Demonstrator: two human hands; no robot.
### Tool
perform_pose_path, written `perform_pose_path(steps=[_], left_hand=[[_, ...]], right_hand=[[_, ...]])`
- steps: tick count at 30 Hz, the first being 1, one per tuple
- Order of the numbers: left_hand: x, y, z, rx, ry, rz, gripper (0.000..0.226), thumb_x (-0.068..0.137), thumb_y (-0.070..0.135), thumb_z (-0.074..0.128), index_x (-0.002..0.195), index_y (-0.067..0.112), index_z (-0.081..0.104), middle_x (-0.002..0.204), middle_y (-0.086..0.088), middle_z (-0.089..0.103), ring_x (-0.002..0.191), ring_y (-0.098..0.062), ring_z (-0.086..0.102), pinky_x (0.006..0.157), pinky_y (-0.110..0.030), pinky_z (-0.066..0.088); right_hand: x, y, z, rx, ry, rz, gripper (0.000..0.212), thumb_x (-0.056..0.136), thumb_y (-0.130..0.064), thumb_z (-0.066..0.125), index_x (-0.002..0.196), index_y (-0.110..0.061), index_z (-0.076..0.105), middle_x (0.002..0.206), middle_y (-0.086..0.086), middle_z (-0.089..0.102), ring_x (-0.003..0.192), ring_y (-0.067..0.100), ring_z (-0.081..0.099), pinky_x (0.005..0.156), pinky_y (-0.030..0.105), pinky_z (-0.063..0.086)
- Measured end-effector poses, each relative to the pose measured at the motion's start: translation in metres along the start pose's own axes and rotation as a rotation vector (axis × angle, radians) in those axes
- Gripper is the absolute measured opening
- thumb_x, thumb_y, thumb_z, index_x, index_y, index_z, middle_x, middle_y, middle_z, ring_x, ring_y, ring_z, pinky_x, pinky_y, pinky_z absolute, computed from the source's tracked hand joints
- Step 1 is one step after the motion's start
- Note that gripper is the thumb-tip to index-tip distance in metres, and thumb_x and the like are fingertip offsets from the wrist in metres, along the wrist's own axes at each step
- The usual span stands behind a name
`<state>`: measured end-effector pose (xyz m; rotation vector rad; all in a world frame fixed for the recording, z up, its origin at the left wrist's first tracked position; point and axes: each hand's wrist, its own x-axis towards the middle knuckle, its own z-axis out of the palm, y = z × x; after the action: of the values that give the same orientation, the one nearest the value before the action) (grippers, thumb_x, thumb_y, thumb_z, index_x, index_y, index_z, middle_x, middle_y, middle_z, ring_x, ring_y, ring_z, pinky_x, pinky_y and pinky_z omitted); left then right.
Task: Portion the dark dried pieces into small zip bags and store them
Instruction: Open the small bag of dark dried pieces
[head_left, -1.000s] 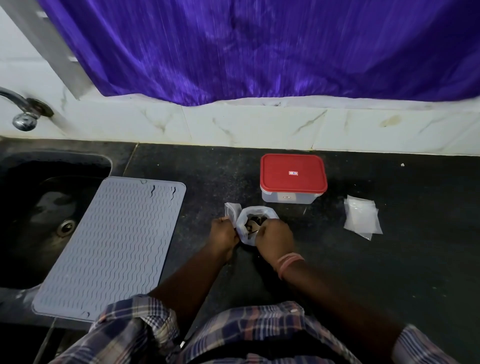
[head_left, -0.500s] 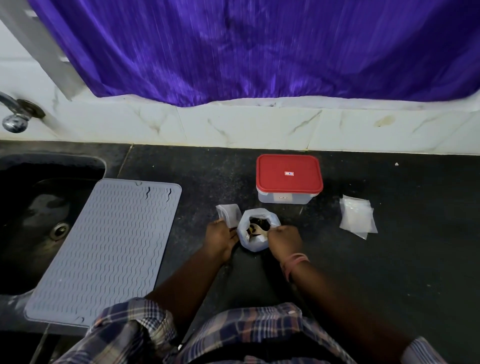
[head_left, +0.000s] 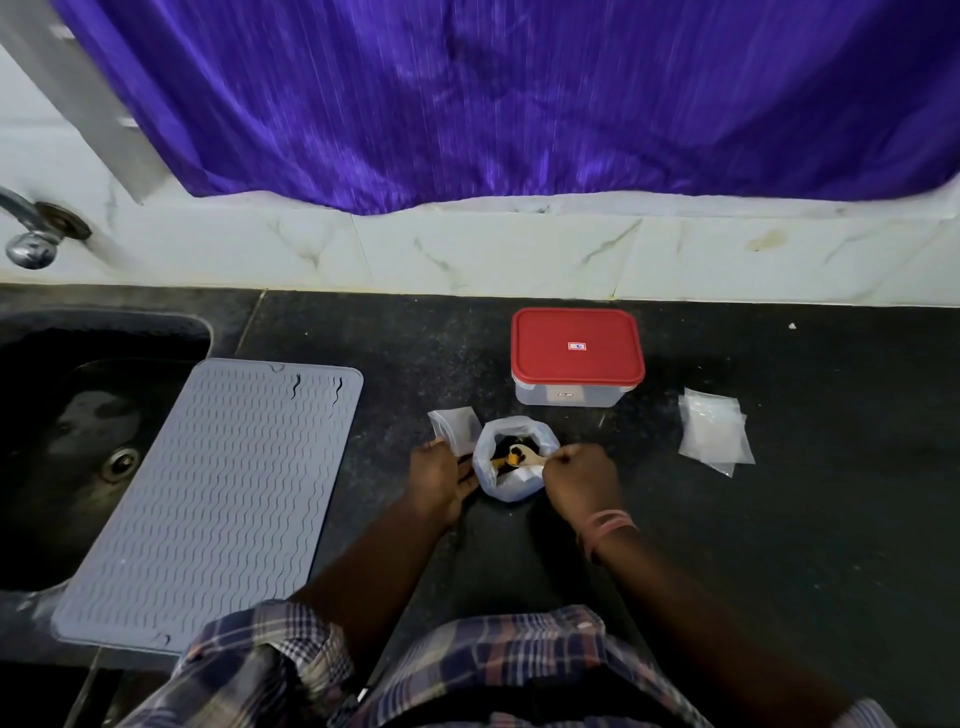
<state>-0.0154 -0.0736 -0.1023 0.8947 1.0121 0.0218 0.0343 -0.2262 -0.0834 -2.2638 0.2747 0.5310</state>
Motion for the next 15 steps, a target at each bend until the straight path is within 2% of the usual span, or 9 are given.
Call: perform_pose_path(steps=[4, 6, 8, 9, 11, 15], left_hand=[[-0.003, 0.002, -0.002, 0.060, 0.033, 0.077, 0.030, 0.106, 0.004, 0.039, 0.086, 0.008, 0.061, 0.087, -0.015, 0.065, 0.081, -0.028, 0.064, 0.083, -0.047, 0.052], [0.002, 0.003, -0.005, 0.088, 0.081, 0.117, 0.030, 0.105, 0.004, 0.040, 0.083, 0.010, 0.059, 0.087, -0.015, 0.064, 0.081, -0.028, 0.063, 0.082, -0.044, 0.053], [0.009, 0.004, -0.009, 0.190, 0.194, 0.171, 0.023, 0.104, 0.013, 0.044, 0.089, 0.011, 0.061, 0.095, -0.016, 0.069, 0.087, -0.029, 0.067, 0.081, -0.042, 0.056], [0.012, 0.004, -0.011, 0.280, 0.269, 0.211, 0.017, 0.102, 0.018, 0.048, 0.093, 0.014, 0.062, 0.100, -0.014, 0.071, 0.091, -0.029, 0.069, 0.085, -0.045, 0.059], [0.009, 0.008, -0.013, 0.447, 0.363, 0.323, 0.009, 0.098, 0.021, 0.055, 0.094, 0.020, 0.062, 0.100, -0.009, 0.072, 0.094, -0.027, 0.070, 0.089, -0.046, 0.058], [-0.012, 0.017, -0.007, 0.660, 0.344, 0.547, 0.007, 0.095, 0.018, 0.064, 0.090, 0.019, 0.069, 0.086, 0.004, 0.071, 0.080, -0.012, 0.067, 0.074, -0.030, 0.052]], right_hand=[[0.005, 0.002, 0.002, 0.102, -0.068, 0.094, 0.019, 0.084, -0.019, 0.061, 0.080, -0.008, 0.076, 0.078, 0.010, 0.072, 0.080, 0.029, 0.069, 0.075, 0.038, 0.056], [0.010, 0.007, -0.001, 0.136, -0.113, 0.131, 0.021, 0.082, -0.020, 0.062, 0.086, -0.006, 0.077, 0.078, 0.008, 0.071, 0.078, 0.029, 0.067, 0.078, 0.041, 0.057], [0.010, 0.011, -0.006, 0.151, -0.150, 0.099, 0.027, 0.082, -0.019, 0.061, 0.095, 0.000, 0.075, 0.079, 0.007, 0.064, 0.076, 0.025, 0.059, 0.078, 0.041, 0.054], [0.008, 0.009, -0.009, 0.165, -0.143, 0.078, 0.027, 0.081, -0.018, 0.061, 0.096, 0.001, 0.075, 0.078, 0.006, 0.064, 0.076, 0.024, 0.058, 0.078, 0.042, 0.054], [-0.001, -0.001, -0.014, 0.217, -0.108, 0.019, 0.019, 0.082, -0.016, 0.063, 0.089, -0.006, 0.078, 0.076, 0.002, 0.070, 0.075, 0.021, 0.064, 0.079, 0.041, 0.055], [-0.015, -0.030, -0.016, 0.261, -0.071, -0.158, 0.021, 0.087, -0.012, 0.062, 0.078, -0.021, 0.078, 0.076, -0.003, 0.074, 0.076, 0.012, 0.068, 0.070, 0.028, 0.050]])
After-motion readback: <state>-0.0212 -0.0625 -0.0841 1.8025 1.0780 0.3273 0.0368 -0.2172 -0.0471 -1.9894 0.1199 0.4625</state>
